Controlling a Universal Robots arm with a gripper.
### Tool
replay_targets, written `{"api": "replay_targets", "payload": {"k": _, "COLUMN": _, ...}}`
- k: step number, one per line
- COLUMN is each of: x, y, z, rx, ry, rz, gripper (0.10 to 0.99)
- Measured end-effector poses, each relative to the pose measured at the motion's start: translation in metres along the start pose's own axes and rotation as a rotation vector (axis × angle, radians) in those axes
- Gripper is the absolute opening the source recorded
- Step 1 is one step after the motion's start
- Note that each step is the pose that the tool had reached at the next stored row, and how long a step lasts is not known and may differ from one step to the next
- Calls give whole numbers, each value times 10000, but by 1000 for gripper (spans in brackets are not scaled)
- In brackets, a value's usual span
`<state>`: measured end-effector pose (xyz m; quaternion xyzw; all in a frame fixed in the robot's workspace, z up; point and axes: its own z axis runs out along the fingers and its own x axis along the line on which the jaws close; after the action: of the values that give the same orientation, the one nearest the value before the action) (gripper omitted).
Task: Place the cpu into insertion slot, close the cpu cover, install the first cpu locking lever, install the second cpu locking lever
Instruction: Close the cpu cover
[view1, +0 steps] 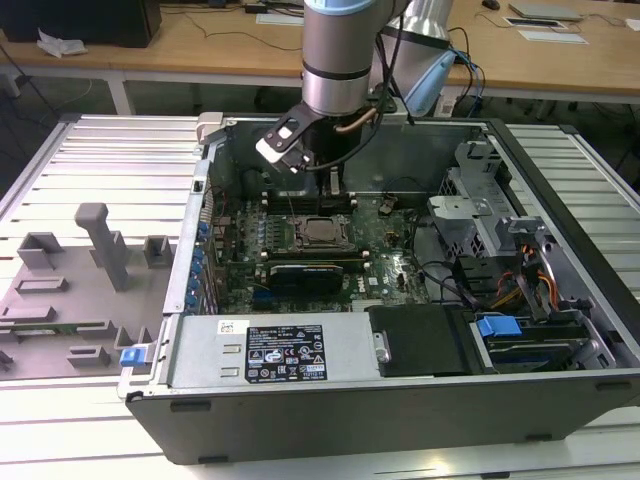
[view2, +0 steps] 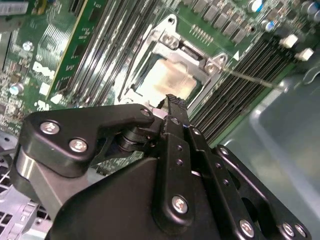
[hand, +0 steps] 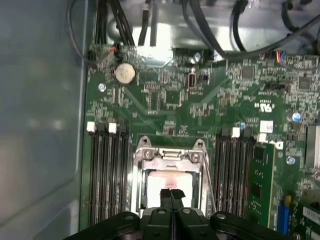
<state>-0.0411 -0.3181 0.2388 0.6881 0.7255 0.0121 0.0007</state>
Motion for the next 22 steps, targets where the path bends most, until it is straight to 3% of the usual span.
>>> {"api": "replay_targets", "payload": {"k": 6, "x": 1, "y": -4, "z": 2, "rx": 4, "ry": -1, "rz": -221, "gripper": 106}}
{"api": "replay_targets", "payload": {"k": 22, "x": 0, "y": -4, "z": 7, "rx": 56, "ry": 30, "rz": -3601, "gripper": 106}}
